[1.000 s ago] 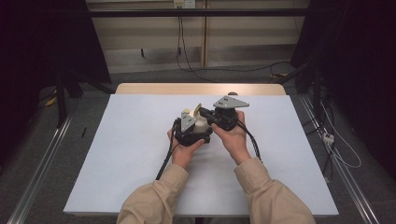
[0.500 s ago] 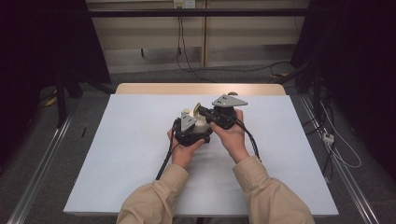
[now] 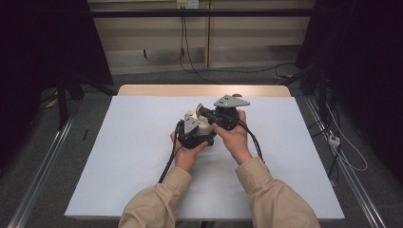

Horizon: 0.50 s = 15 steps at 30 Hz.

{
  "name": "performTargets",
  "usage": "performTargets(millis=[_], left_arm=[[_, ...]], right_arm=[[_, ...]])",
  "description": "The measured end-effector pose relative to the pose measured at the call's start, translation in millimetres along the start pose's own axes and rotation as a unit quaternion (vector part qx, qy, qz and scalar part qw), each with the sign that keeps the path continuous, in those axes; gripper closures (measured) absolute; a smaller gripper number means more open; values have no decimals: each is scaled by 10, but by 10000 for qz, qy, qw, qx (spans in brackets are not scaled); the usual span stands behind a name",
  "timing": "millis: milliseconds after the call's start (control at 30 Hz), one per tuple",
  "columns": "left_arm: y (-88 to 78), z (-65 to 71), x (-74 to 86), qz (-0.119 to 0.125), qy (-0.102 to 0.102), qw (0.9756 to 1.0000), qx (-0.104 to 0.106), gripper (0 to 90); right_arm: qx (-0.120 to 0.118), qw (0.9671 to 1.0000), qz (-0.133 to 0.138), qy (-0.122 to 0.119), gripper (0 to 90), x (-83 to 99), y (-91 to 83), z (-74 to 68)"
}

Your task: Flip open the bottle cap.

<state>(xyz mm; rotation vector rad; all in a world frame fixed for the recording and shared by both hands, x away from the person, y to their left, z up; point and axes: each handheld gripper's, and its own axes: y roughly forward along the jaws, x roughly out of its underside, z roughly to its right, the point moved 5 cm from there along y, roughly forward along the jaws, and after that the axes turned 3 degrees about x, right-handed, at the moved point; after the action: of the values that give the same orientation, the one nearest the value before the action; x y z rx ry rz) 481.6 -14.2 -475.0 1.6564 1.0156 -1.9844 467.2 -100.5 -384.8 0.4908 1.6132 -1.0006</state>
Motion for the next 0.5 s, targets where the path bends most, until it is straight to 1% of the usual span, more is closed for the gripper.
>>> performTargets(millis=[133, 167, 233, 300, 367, 433, 467, 500], left_arm=[[0, 0, 0, -1, -4, 10000, -2, 51], [2, 6, 1, 10, -42, 10000, 4, 51], [3, 6, 1, 8, -48, 10000, 3, 51], [1, 5, 2, 11, -61, 10000, 9, 51], [-3, 5, 3, 10, -45, 10000, 14, 50], [-6, 9, 5, 25, -71, 10000, 14, 49], [-5, 7, 5, 23, -73, 10000, 32, 49], [-6, 4, 6, 16, -89, 10000, 34, 49]], right_arm=[[6, 10000, -11, -23, 900, -13, 20, -5], [7, 10000, -14, -25, 900, -16, 24, -7], [5, 10000, 0, -27, 900, -20, 40, -9], [-15, 10000, -8, 0, 900, -21, 57, -10], [13, 10000, 13, 16, 899, -16, 73, 2], [23, 10000, 15, 26, 895, -15, 68, 1], [34, 10000, 14, 13, 870, -6, 41, 2], [34, 10000, 14, 13, 870, -6, 41, 2]])
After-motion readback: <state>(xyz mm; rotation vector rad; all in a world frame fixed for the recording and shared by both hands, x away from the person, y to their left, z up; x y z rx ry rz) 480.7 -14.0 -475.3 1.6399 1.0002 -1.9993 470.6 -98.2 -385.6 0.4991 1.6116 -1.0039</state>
